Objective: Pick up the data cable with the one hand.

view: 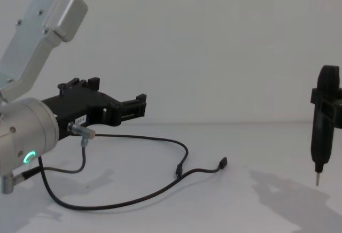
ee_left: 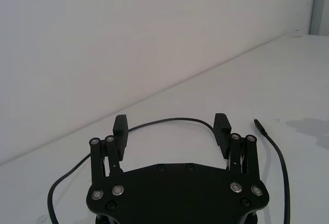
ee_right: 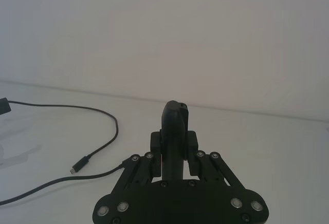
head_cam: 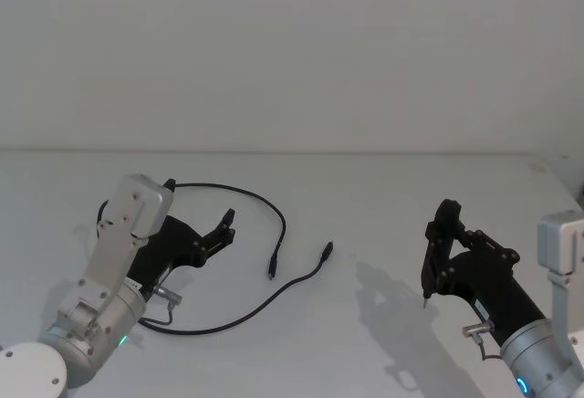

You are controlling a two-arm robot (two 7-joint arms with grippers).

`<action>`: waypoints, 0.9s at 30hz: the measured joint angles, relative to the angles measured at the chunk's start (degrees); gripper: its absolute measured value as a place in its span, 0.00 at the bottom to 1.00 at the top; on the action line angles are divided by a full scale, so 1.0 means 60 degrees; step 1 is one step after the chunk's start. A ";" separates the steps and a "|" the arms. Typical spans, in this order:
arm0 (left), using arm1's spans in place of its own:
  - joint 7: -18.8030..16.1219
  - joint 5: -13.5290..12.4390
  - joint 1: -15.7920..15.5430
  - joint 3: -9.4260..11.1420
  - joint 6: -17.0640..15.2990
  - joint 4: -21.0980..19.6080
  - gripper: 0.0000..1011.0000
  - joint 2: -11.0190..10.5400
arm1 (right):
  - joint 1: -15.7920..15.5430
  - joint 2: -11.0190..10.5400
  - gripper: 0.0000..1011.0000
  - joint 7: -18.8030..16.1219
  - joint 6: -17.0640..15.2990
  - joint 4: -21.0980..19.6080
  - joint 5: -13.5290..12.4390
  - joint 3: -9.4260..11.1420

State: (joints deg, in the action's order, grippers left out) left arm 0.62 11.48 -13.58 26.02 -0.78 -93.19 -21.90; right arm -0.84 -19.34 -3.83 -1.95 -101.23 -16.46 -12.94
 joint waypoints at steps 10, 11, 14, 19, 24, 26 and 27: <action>0.0000 0.0000 0.0000 0.0001 0.0000 0.0003 0.99 0.0000 | 0.0000 0.0000 0.28 0.0000 0.0000 0.0000 0.0000 0.0000; 0.0000 0.0000 0.0000 0.0001 0.0000 0.0002 0.99 0.0000 | 0.0000 0.0000 0.28 0.0000 -0.0001 0.0000 0.0000 0.0000; 0.0011 0.0002 0.0000 0.0001 0.0000 0.0005 0.99 0.0003 | 0.0000 0.0000 0.28 0.0000 0.0000 0.0000 0.0000 0.0000; 0.0211 0.0078 -0.0014 0.0013 -0.0004 0.0015 0.99 0.0004 | 0.0000 0.0000 0.28 0.0000 0.0000 0.0000 0.0000 0.0000; 0.0547 0.0236 -0.0062 0.0064 -0.0069 0.0036 0.99 -0.0019 | 0.0000 0.0001 0.28 0.0000 0.0000 0.0000 0.0000 0.0000; 0.0763 0.0334 -0.0087 0.0102 -0.0145 0.0045 0.99 -0.0038 | 0.0000 0.0000 0.28 0.0000 0.0000 0.0000 0.0000 0.0000; 0.0836 0.0366 -0.0096 0.0118 -0.0175 0.0048 0.99 -0.0046 | 0.0000 0.0000 0.28 0.0000 0.0000 0.0000 0.0000 0.0000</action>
State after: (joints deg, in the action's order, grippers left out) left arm 5.64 13.67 -14.16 26.72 -1.83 -92.90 -22.17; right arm -0.84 -19.33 -3.83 -1.95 -101.23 -16.46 -12.94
